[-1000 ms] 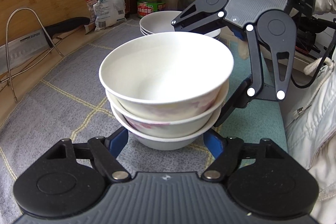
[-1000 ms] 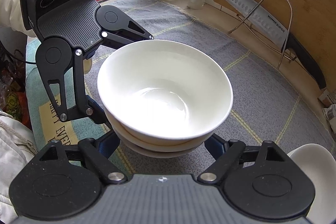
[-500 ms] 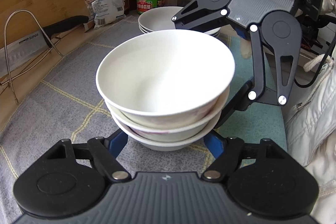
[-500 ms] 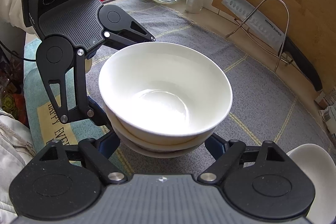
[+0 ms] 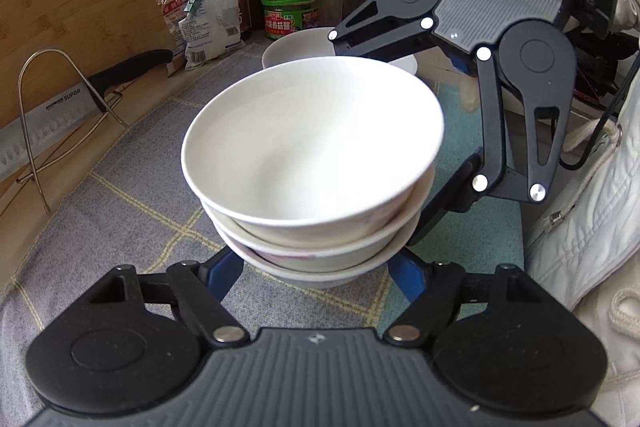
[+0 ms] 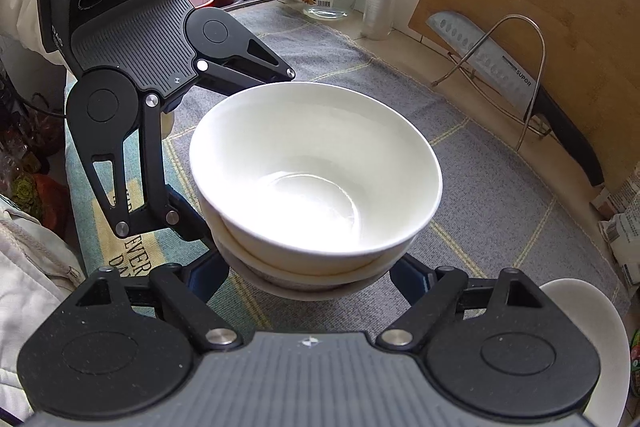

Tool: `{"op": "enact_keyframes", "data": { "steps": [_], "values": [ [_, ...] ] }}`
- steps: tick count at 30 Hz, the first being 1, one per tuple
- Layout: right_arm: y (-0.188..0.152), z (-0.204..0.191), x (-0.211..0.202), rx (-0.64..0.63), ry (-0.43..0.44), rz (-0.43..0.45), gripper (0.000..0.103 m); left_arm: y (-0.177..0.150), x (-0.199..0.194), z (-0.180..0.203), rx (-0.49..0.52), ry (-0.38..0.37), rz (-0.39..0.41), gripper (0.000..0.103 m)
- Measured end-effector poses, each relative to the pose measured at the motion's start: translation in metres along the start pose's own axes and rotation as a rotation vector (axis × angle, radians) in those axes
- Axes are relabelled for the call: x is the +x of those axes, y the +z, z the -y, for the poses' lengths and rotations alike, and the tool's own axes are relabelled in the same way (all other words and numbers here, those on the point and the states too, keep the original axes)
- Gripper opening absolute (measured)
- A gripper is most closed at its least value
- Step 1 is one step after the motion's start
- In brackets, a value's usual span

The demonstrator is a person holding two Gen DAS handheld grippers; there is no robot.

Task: Organize plates and bowls
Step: 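Lift the bowl stack with both grippers and carry it toward the plate stack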

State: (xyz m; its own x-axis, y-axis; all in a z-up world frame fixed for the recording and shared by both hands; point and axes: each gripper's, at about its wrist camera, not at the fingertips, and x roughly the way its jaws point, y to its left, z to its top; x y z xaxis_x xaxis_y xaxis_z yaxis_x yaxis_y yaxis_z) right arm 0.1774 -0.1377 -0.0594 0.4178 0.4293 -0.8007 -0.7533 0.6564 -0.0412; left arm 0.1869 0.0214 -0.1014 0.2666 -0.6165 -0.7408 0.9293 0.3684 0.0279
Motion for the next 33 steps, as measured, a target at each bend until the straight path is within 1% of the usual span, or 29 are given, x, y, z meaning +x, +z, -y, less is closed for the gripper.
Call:
{"op": "enact_keyframes", "data": {
  "steps": [7, 12, 23, 28, 33],
  "values": [
    [-0.008, 0.011, -0.024, 0.007, -0.014, 0.033, 0.09, 0.03, 0.004, 0.012, 0.038, 0.019, -0.006, 0.079],
    [-0.019, 0.026, -0.042, 0.016, -0.049, 0.049, 0.09, 0.052, 0.015, 0.018, 0.078, 0.022, 0.004, 0.079],
    [-0.058, 0.072, -0.079, 0.06, -0.155, 0.052, 0.09, 0.11, 0.066, 0.027, 0.175, -0.013, 0.043, 0.079],
    [-0.077, 0.095, -0.084, 0.088, -0.186, 0.034, 0.09, 0.129, 0.094, 0.028, 0.195, -0.038, 0.042, 0.079],
    [-0.093, 0.113, -0.084, 0.118, -0.204, 0.022, 0.09, 0.141, 0.117, 0.028, 0.212, -0.052, 0.031, 0.079]
  ]
}}
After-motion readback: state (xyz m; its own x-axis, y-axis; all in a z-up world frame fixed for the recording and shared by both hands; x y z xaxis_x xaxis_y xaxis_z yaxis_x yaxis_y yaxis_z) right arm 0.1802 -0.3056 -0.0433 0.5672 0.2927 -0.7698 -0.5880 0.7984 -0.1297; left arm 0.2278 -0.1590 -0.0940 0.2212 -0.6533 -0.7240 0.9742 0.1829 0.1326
